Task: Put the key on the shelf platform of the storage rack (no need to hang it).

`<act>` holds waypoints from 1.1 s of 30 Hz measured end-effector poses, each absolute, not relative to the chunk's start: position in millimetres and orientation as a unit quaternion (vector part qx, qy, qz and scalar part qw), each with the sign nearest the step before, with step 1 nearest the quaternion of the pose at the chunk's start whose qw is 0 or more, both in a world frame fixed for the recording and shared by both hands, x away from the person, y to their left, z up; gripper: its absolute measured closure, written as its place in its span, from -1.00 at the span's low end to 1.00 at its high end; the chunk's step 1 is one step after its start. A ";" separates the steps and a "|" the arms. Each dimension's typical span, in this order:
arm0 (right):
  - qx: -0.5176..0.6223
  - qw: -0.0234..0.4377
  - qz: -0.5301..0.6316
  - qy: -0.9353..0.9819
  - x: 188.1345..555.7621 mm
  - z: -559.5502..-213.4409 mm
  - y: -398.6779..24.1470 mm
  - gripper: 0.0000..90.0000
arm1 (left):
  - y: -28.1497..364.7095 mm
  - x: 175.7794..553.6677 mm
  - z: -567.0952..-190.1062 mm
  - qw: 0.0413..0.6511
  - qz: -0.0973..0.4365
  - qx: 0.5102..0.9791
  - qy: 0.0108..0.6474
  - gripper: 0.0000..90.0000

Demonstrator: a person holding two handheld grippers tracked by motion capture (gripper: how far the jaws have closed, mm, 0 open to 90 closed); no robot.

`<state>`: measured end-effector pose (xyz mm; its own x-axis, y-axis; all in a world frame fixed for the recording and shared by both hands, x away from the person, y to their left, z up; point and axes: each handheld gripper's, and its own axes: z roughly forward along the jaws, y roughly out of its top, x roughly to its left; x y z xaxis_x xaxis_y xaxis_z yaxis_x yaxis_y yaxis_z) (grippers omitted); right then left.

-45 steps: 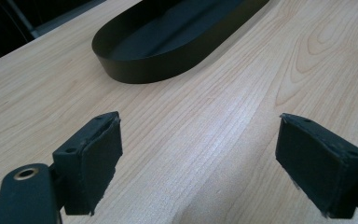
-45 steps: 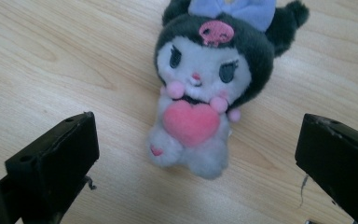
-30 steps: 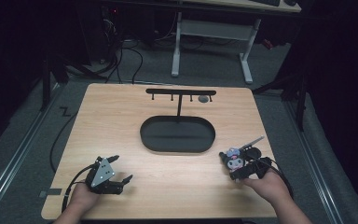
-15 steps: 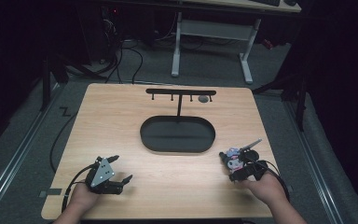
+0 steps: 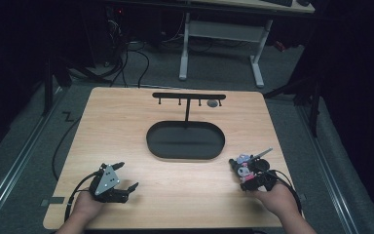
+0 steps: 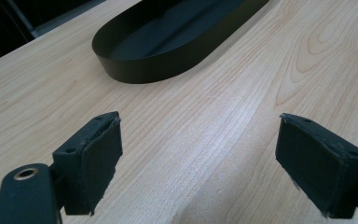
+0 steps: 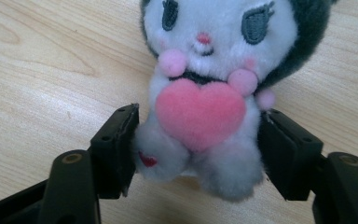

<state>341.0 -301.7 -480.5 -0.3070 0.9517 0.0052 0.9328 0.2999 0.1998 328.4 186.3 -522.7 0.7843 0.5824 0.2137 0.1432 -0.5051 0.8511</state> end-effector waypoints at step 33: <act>0.569 0.087 0.098 0.812 352.8 -446.7 -286.7 0.04 | 187.2 328.3 -522.4 0.450 0.245 0.830 0.219 -0.66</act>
